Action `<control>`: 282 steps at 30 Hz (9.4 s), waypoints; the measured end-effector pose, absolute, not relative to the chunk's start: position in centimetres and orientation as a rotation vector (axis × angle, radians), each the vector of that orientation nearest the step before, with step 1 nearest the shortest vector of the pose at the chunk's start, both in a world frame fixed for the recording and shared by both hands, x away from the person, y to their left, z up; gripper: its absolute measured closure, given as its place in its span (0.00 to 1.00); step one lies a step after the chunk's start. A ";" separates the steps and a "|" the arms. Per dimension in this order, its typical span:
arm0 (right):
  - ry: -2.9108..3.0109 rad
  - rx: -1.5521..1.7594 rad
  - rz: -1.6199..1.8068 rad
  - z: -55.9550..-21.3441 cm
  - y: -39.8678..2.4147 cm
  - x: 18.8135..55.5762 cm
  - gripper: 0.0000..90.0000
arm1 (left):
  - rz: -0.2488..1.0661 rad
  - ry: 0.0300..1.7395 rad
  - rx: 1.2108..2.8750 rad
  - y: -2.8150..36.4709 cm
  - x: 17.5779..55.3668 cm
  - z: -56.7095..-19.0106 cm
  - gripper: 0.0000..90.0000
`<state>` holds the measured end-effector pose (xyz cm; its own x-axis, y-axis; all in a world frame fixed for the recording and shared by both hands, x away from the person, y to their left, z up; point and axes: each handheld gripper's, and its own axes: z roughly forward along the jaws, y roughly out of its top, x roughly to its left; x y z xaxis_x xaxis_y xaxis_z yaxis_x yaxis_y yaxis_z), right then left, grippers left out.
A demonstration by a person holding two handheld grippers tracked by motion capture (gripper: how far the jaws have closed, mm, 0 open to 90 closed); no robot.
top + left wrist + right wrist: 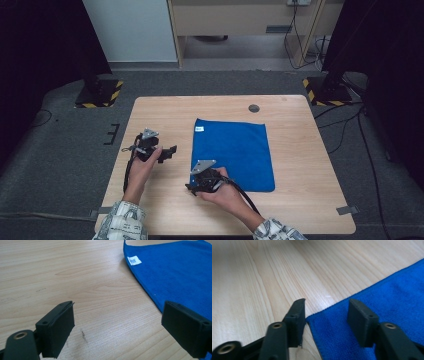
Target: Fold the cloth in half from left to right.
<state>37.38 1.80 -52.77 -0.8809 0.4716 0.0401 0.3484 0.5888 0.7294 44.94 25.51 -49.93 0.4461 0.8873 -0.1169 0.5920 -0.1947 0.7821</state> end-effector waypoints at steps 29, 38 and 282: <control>2.617 0.758 1.158 -53.0 1.1 38.3 0.96 | 0.450 1.175 1.972 22.8 45.7 -49.7 0.12; 2.650 0.730 1.197 -52.9 1.6 37.2 0.97 | 0.464 1.110 1.994 20.8 47.6 -48.6 0.13; 2.425 0.991 1.301 -50.4 -8.2 31.1 0.96 | 0.371 1.090 2.013 10.3 54.6 -48.2 0.98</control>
<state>31.10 -8.19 -50.43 -0.7498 0.6508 0.1195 0.4597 0.3823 0.8016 54.64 10.28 -48.16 0.5859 0.8027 -0.1112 0.5684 -0.3092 0.7625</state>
